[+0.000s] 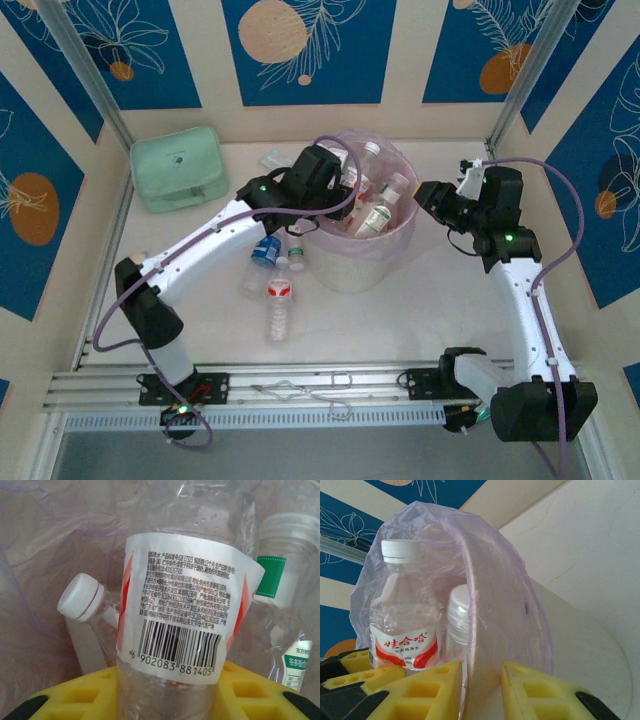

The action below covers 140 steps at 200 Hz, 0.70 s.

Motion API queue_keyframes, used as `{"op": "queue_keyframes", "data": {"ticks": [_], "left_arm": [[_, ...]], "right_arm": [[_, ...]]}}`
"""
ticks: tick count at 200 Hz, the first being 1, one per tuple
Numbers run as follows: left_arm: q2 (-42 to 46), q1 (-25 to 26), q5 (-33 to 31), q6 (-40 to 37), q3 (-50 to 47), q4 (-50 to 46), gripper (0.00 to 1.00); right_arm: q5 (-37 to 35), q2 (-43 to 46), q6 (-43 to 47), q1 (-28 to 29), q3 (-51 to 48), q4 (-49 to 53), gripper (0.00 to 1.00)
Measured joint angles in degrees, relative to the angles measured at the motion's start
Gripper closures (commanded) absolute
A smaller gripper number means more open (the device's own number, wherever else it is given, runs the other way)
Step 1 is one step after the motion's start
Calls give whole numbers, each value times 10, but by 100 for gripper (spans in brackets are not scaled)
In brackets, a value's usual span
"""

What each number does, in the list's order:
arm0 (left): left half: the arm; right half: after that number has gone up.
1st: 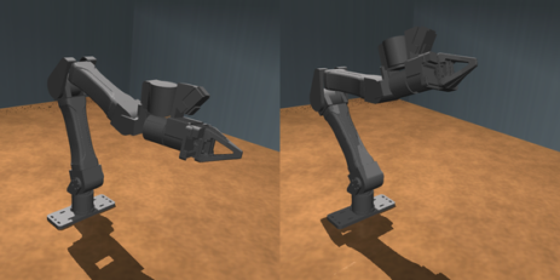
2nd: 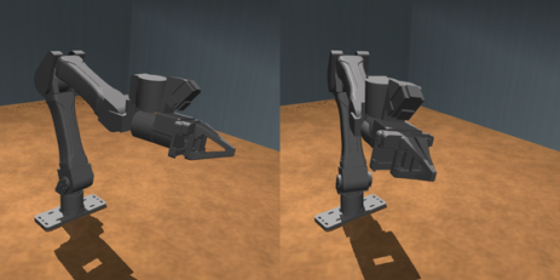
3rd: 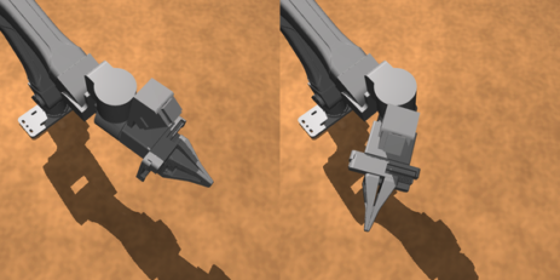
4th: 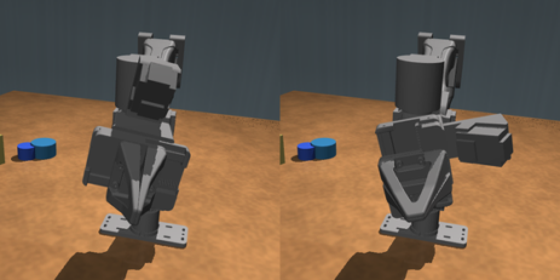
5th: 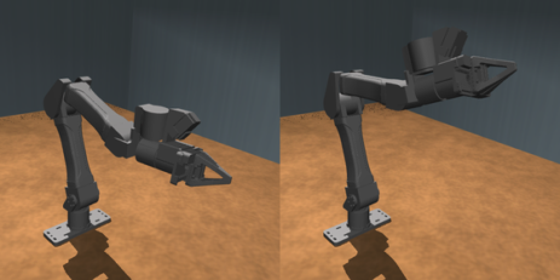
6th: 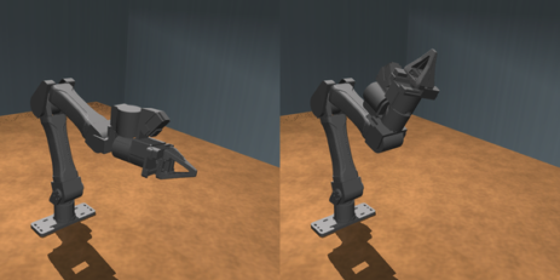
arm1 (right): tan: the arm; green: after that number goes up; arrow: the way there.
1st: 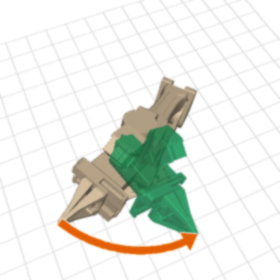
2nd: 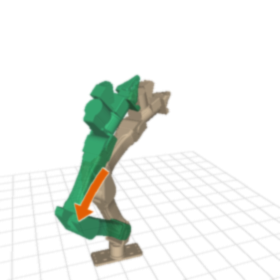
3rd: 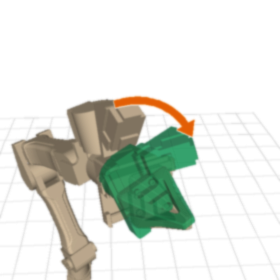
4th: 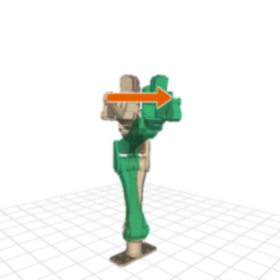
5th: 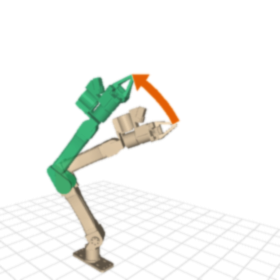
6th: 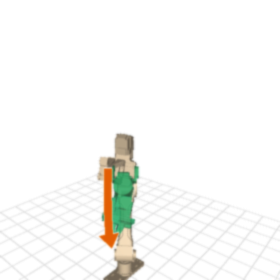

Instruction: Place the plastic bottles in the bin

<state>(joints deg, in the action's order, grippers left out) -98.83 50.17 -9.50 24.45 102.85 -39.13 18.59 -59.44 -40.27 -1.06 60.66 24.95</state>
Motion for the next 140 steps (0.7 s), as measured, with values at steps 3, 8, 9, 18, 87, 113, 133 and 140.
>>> {"op": "queue_keyframes", "data": {"ticks": [3,8,9,18,87,113,133,140], "left_arm": [[2,0,1,0,-3,4,93],[4,0,3,2,-10,8,93],[4,0,3,2,-10,8,94],[5,0,7,4,-18,15,93],[12,0,40,7,-58,75,70],[15,0,42,5,-62,81,59],[16,0,45,-2,-63,84,47],[16,0,45,-5,-63,85,42]], "right_arm": [[0,0,0,0,0,0,74],[0,0,0,0,0,0,74],[0,0,0,0,0,0,74],[-1,0,1,0,0,0,73],[-5,0,3,0,0,3,52],[-8,0,2,0,0,3,50],[-14,5,-5,0,0,0,47],[-17,8,-7,0,0,-1,46]]}}
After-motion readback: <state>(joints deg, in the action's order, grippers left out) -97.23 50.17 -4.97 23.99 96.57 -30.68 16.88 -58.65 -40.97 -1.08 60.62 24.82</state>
